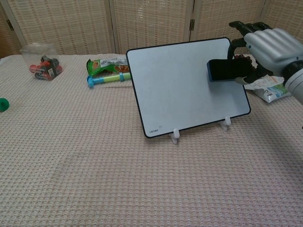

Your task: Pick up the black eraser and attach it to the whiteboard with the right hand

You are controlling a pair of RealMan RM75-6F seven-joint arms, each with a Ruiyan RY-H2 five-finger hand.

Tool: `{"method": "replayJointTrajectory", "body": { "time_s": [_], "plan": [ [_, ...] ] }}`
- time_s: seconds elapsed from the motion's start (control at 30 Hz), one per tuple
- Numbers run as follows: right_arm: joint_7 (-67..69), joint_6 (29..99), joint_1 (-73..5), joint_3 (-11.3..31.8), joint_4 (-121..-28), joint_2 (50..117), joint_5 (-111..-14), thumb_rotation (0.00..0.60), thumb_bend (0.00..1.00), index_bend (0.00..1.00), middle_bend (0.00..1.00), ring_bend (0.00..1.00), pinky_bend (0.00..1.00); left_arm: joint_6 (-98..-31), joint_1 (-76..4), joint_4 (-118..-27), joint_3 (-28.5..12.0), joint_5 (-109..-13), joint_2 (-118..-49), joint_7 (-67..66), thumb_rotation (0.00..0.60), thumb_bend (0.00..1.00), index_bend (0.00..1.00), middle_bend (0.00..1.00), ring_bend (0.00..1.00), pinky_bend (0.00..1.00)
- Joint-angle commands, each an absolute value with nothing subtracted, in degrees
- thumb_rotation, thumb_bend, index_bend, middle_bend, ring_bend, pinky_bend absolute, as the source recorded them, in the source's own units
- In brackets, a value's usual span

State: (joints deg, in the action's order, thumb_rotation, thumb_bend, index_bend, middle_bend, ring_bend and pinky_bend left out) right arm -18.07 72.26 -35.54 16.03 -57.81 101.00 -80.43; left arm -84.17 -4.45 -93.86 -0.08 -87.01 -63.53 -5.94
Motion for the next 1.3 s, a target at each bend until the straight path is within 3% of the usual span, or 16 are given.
{"method": "replayJointTrajectory", "body": {
  "time_s": [0.03, 0.37, 0.47, 0.63, 0.77, 1.07, 1.3],
  "plan": [
    [-17.3, 71.54, -37.39, 17.02, -55.49, 102.76, -80.03, 0.6, 0.26, 0.58, 0.04, 0.06, 0.0, -84.09, -4.42, -93.98, -0.07, -86.91, -63.27, -5.53, 0.6, 0.11, 0.0, 0.0, 0.0, 0.0],
    [-15.09, 69.69, -40.14, 17.55, -49.59, 106.5, -78.39, 0.6, 0.26, 0.52, 0.03, 0.05, 0.0, -84.69, -4.1, -94.06, -0.26, -86.73, -63.29, -5.89, 0.6, 0.11, 0.0, 0.0, 0.0, 0.0],
    [-13.02, 69.16, -40.22, 17.36, -49.45, 106.64, -78.15, 0.6, 0.26, 0.43, 0.01, 0.03, 0.0, -85.41, -3.84, -93.92, -0.94, -85.73, -63.84, -7.5, 0.6, 0.11, 0.0, 0.0, 0.0, 0.0],
    [-11.31, 70.9, -39.15, 16.48, -51.45, 105.0, -78.93, 0.6, 0.26, 0.14, 0.0, 0.0, 0.0, -85.24, -3.88, -93.95, -1.08, -85.39, -63.97, -7.7, 0.6, 0.11, 0.0, 0.0, 0.0, 0.0],
    [-11.1, 73.27, -37.3, 15.51, -55.83, 102.23, -79.82, 0.6, 0.26, 0.06, 0.0, 0.0, 0.0, -85.01, -3.96, -93.97, -1.05, -85.37, -64.07, -8.07, 0.6, 0.11, 0.0, 0.0, 0.0, 0.0],
    [-15.78, 78.77, -29.29, 10.1, -72.84, 90.65, -81.98, 0.6, 0.26, 0.04, 0.0, 0.0, 0.0, -84.84, -4.0, -93.94, -1.21, -84.95, -64.28, -8.66, 0.6, 0.11, 0.0, 0.0, 0.0, 0.0],
    [-23.01, 79.79, -18.02, 0.69, -93.6, 73.03, -78.0, 0.6, 0.26, 0.0, 0.0, 0.0, 0.0, -85.71, -3.72, -93.97, -1.13, -85.55, -64.69, -9.61, 0.6, 0.11, 0.0, 0.0, 0.0, 0.0]
  ]
}}
